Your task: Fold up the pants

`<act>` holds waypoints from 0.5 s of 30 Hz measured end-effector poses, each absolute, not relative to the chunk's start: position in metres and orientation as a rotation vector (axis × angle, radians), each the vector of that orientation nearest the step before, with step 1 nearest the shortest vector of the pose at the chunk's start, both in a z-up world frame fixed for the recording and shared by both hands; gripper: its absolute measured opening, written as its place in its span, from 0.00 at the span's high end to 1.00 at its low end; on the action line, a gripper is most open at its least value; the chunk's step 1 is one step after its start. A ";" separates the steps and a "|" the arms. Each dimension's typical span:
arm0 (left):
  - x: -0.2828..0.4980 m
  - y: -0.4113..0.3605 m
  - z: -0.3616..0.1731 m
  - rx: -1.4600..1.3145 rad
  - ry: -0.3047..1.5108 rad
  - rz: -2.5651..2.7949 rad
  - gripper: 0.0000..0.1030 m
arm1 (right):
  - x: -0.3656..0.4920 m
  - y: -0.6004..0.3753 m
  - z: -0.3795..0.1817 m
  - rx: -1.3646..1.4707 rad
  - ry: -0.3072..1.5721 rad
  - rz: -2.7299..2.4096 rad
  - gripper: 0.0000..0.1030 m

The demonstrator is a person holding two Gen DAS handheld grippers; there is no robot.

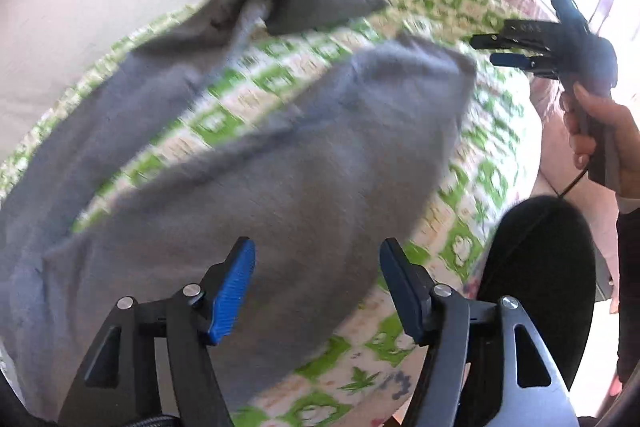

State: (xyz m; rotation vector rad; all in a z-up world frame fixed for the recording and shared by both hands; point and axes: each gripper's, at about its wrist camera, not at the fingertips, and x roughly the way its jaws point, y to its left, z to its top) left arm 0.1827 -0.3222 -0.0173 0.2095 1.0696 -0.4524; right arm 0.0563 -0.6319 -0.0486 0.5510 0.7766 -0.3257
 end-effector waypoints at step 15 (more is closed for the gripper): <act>0.346 -0.276 0.009 0.319 1.052 -0.505 0.34 | 0.166 -0.581 -0.010 0.199 0.805 -0.019 0.40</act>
